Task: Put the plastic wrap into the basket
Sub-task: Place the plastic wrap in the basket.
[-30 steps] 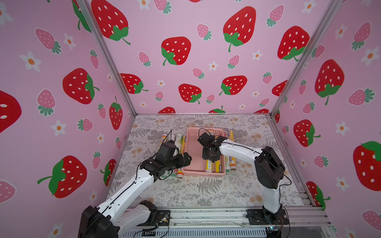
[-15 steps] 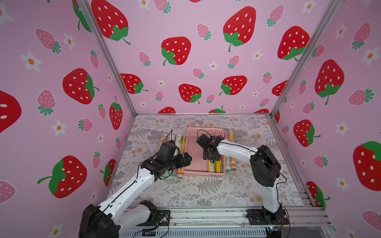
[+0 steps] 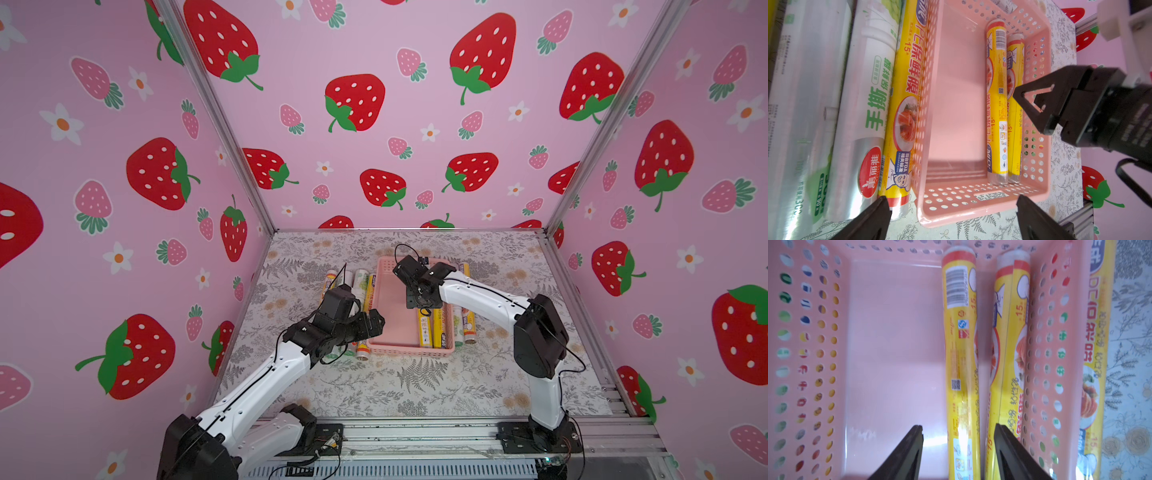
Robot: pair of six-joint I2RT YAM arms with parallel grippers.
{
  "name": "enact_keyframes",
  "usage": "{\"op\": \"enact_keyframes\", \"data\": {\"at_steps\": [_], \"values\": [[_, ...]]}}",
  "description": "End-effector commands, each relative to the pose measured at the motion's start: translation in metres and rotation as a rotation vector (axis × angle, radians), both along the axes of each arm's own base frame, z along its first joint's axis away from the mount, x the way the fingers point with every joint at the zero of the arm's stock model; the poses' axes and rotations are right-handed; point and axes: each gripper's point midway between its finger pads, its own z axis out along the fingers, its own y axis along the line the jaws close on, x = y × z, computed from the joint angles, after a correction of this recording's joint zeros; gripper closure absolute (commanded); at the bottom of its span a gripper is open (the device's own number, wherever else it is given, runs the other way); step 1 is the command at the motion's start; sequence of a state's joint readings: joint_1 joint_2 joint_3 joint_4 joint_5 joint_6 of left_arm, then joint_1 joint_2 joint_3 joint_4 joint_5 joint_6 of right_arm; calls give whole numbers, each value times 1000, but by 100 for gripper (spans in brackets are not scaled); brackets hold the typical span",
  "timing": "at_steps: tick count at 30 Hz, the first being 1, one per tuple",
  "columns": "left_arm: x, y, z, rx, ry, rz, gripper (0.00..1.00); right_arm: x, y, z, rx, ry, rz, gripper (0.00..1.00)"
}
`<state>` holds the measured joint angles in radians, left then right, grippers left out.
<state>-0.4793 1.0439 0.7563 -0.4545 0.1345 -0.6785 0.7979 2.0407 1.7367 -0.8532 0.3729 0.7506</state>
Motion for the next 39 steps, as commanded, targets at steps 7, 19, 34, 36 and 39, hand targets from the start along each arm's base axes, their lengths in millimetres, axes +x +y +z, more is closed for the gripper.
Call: {"op": "enact_keyframes", "data": {"at_steps": [7, 19, 34, 36, 39], "values": [[-11, 21, -10, 53, 2, 53, 0, 4, -13, -38, -195, 48, 17, 37], [-16, 12, -8, 18, 25, 13, 0, 8, -43, -41, -220, 49, -36, 37], [-13, 1, -10, 1, 62, -27, 0, 10, -40, 40, 23, -73, -14, 39], [-11, -3, -8, -7, 71, -39, 0, 4, -50, 59, 51, -95, -24, 39], [-12, -9, -6, -16, 93, -61, 0, -10, -81, 74, 83, -107, -70, 39]]}}
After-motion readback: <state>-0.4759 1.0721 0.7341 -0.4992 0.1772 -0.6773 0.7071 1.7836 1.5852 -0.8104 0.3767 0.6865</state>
